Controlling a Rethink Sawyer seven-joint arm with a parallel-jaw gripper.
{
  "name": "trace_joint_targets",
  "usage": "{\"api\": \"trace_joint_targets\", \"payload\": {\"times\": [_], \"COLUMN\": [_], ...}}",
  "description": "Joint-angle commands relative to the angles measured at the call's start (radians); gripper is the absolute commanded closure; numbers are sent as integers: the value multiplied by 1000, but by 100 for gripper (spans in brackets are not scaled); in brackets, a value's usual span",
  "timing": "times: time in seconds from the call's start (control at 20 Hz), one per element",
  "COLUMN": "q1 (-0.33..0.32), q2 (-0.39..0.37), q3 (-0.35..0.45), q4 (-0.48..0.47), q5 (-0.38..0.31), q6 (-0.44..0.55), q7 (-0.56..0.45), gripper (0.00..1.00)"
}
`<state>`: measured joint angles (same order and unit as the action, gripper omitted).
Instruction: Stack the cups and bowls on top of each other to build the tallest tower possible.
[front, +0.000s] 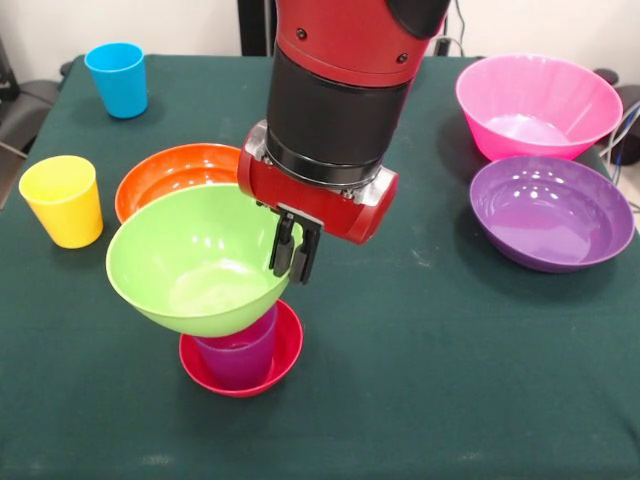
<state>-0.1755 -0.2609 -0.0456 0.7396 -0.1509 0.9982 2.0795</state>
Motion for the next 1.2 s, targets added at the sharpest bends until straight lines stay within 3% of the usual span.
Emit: {"api": "trace_joint_targets", "payload": {"times": [0.05, 1.15, 1.2], "q1": [-5, 14, 14], "q2": [26, 38, 38], "q3": [93, 94, 94], "q4": [5, -32, -31], "q5": [0, 6, 8], "q6": [97, 170, 171], "q7": [-118, -116, -115], "gripper": [100, 100, 0]}}
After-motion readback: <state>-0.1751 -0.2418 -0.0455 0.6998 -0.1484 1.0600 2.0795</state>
